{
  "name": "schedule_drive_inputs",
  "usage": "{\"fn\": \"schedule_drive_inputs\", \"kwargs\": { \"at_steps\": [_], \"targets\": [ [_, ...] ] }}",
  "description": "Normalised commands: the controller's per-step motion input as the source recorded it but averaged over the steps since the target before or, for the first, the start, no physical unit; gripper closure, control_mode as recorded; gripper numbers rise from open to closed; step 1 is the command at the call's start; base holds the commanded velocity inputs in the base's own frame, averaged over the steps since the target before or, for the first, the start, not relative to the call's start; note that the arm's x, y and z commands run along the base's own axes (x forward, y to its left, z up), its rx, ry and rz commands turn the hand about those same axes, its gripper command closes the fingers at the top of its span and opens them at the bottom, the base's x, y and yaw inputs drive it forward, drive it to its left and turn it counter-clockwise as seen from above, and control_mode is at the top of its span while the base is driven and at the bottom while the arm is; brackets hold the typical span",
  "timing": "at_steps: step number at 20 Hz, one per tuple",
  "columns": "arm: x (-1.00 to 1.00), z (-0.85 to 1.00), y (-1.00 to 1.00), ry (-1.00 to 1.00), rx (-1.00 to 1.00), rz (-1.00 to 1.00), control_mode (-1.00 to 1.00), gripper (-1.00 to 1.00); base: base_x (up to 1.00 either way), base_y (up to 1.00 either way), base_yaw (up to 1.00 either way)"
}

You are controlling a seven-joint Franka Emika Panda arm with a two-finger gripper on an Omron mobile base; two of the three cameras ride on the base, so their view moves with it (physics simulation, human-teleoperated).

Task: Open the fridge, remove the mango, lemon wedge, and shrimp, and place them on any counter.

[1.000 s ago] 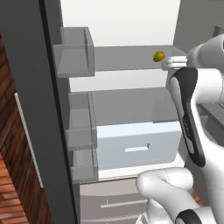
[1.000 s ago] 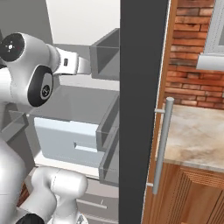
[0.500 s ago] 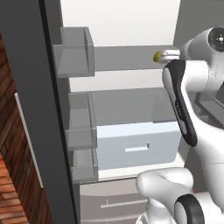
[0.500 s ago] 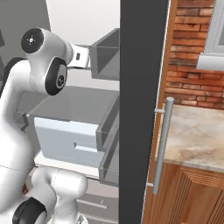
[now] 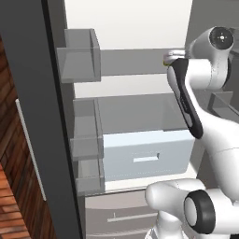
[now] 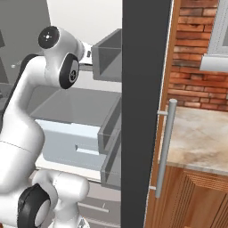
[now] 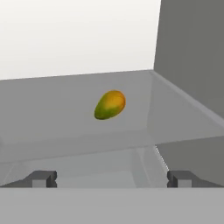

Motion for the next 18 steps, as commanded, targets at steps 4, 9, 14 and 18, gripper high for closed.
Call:
{"fn": "schedule_drive_inputs", "kwargs": {
  "at_steps": [4, 9, 14, 18],
  "targets": [
    [0.42, -0.12, -0.02, 0.02, 0.0, -0.02, -1.0, -1.0, 0.0, 0.0, 0.0],
    [0.42, -0.11, -0.05, 0.03, 0.0, -0.01, -1.0, -1.0, 0.0, 0.0, 0.0],
    [0.48, -0.09, -0.04, 0.05, 0.01, -0.01, -1.0, -1.0, 0.0, 0.0, 0.0],
    [0.53, -0.07, -0.06, 0.05, 0.02, 0.0, -1.0, -1.0, 0.0, 0.0, 0.0]
  ]
}}
